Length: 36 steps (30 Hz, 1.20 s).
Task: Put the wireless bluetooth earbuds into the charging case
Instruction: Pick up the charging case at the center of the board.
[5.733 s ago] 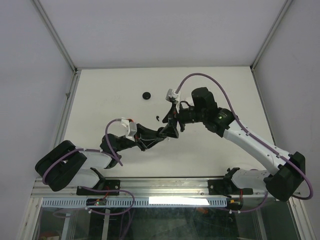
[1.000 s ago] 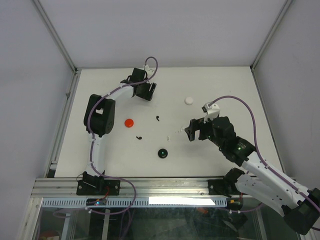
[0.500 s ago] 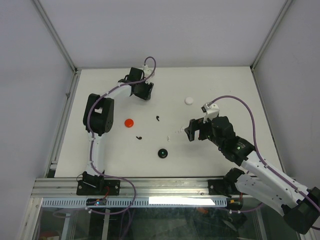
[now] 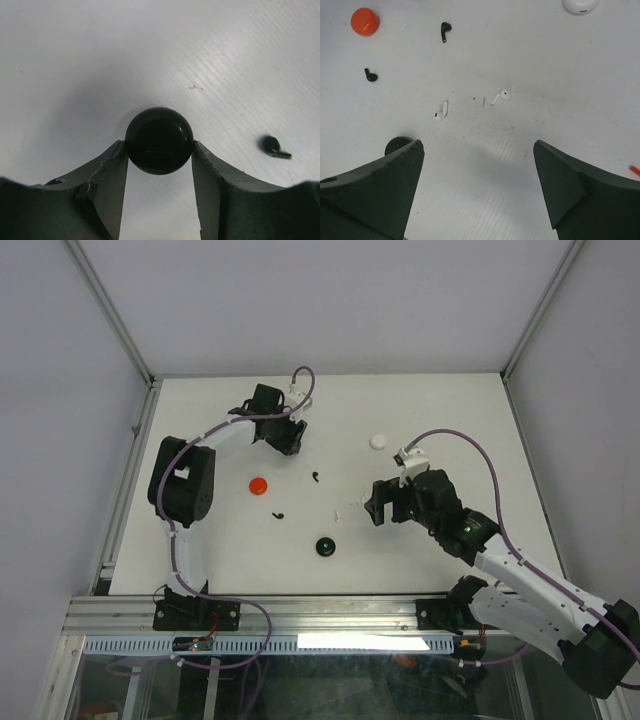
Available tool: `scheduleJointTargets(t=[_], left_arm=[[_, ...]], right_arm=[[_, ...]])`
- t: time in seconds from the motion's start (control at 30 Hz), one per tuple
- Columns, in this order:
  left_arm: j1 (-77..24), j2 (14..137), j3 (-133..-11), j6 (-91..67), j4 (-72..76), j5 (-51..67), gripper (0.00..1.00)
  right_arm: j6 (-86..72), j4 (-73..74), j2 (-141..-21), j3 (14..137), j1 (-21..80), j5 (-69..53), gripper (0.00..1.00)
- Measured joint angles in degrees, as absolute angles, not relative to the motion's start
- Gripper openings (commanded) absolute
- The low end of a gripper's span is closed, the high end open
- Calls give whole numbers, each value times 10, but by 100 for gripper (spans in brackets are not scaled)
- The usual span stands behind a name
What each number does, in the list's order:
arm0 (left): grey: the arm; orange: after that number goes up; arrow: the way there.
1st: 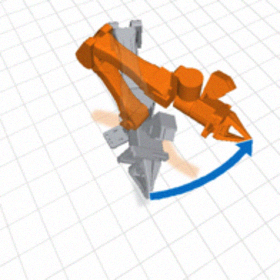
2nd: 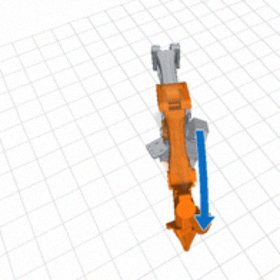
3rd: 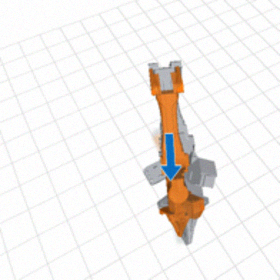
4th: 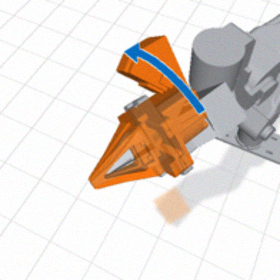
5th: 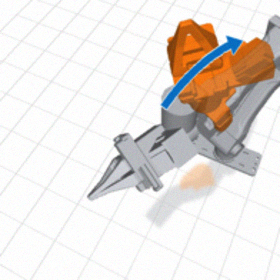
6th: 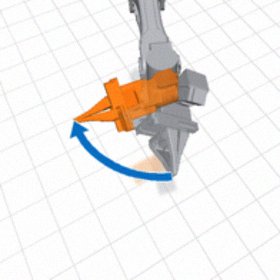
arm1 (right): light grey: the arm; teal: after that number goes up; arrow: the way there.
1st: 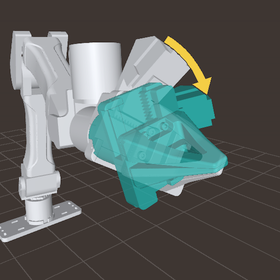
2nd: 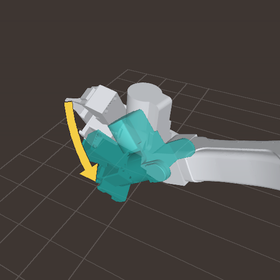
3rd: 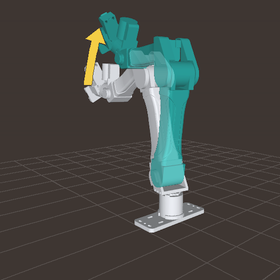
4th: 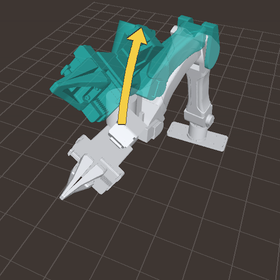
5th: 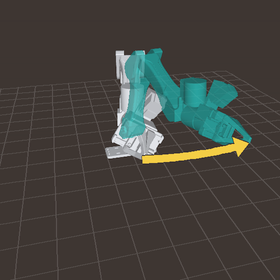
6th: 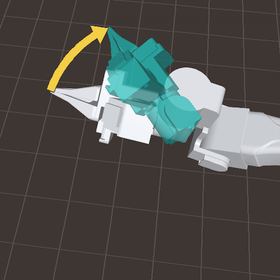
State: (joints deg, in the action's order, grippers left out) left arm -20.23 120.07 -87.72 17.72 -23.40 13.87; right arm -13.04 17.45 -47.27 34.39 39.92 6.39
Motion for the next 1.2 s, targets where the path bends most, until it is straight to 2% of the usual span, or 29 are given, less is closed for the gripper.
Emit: scheduleJointTargets(t=[0.43,0.73,1.07,1.2], left_arm=[[-287,935,-693,298,-227,176,36],[-370,854,-648,372,-223,183,39],[-446,749,-620,474,-213,181,40],[-474,734,-618,508,-212,174,40]], right_arm=[[-147,149,-508,345,340,-75,93],[-151,141,-533,397,304,-190,92],[-152,128,-584,452,278,-313,85],[-160,121,-602,472,276,-359,79]])
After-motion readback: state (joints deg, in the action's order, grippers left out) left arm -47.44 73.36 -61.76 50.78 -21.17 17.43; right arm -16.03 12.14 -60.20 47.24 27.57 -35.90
